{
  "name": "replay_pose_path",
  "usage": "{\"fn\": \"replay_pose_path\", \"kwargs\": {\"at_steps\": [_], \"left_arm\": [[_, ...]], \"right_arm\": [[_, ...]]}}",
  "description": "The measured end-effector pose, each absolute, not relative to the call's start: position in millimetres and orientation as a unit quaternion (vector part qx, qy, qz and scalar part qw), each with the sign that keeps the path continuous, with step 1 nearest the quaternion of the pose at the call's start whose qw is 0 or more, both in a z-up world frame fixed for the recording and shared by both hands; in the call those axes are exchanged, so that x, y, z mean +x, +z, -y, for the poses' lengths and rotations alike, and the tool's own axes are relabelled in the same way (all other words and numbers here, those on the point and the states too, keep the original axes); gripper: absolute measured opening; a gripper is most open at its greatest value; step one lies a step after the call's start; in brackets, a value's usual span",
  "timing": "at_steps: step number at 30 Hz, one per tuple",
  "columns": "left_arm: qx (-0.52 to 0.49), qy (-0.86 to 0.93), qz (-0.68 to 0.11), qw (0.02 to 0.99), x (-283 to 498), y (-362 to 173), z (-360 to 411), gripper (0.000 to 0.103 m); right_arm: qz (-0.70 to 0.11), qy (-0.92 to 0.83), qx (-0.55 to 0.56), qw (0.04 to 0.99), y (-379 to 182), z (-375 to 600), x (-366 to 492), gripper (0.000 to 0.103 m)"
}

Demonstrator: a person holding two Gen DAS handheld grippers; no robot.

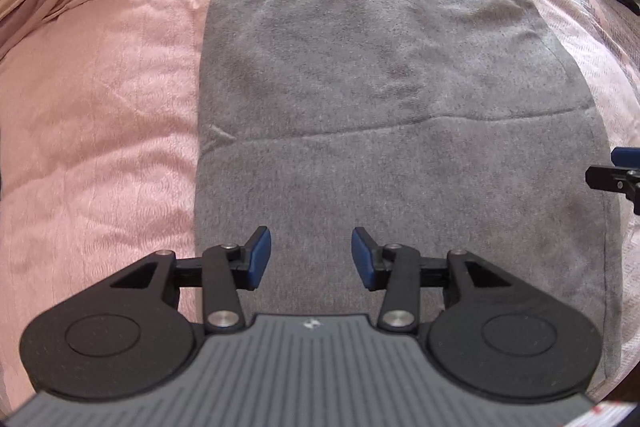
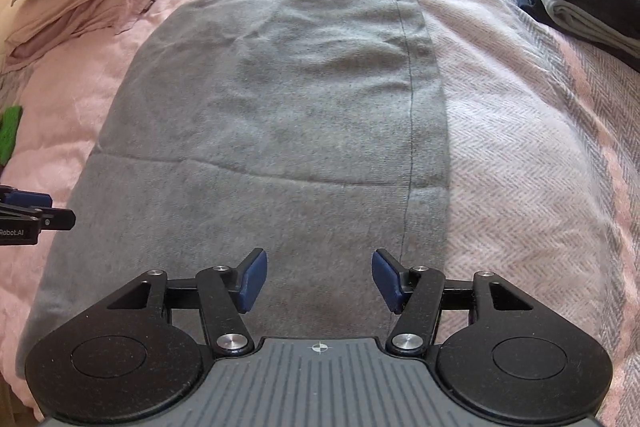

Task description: Fold clothes

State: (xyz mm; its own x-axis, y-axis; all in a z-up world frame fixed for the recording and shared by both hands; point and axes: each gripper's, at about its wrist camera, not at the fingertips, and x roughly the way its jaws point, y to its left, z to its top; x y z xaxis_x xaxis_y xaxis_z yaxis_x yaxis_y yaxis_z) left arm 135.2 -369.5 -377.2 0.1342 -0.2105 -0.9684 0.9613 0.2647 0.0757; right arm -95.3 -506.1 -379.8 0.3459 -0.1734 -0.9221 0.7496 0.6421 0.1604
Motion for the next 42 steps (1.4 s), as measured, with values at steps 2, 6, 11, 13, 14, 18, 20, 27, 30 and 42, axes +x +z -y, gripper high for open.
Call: {"fn": "replay_pose_path", "kwargs": {"at_steps": [2,6,11,13,14,18,20,27,30,42], "left_arm": [[0.404,-0.457,-0.471,0.637,140.6,-381.2,378.2,0.042],[0.407,-0.462,-0.468,0.634,149.5,-384.9,397.7,0.042],[0.384,-0.487,-0.462,0.634,169.9,-386.4,426.4,0.045],[0.378,-0.495,-0.456,0.636,180.1,-387.1,439.5,0.045],[0.38,-0.492,-0.452,0.64,183.8,-386.7,444.7,0.045],[0.372,-0.489,-0.442,0.654,191.0,-375.1,446.9,0.045],[0.369,-0.484,-0.443,0.658,188.6,-366.7,438.5,0.045],[0.349,-0.467,-0.457,0.672,163.8,-313.9,367.2,0.049],[0.339,-0.471,-0.457,0.674,150.5,-280.9,329.9,0.05],[0.333,-0.531,-0.379,0.681,113.5,-171.9,163.7,0.063]], "right_arm": [[-0.483,-0.306,0.299,0.764,-380.6,513.0,-92.8,0.056],[-0.473,-0.315,0.301,0.766,-378.7,528.9,-87.8,0.056],[-0.458,-0.32,0.307,0.771,-380.6,561.1,-77.6,0.056],[-0.451,-0.324,0.298,0.776,-378.9,574.0,-71.8,0.056],[-0.447,-0.326,0.293,0.78,-376.4,578.4,-69.5,0.056],[-0.438,-0.324,0.287,0.788,-364.5,582.2,-65.6,0.056],[-0.439,-0.317,0.292,0.788,-358.1,574.9,-67.5,0.056],[-0.425,-0.31,0.309,0.792,-303.4,508.4,-97.9,0.056],[-0.408,-0.322,0.321,0.791,-267.7,467.4,-117.5,0.056],[-0.359,-0.384,0.293,0.799,-164.4,275.7,-158.4,0.067]]}}
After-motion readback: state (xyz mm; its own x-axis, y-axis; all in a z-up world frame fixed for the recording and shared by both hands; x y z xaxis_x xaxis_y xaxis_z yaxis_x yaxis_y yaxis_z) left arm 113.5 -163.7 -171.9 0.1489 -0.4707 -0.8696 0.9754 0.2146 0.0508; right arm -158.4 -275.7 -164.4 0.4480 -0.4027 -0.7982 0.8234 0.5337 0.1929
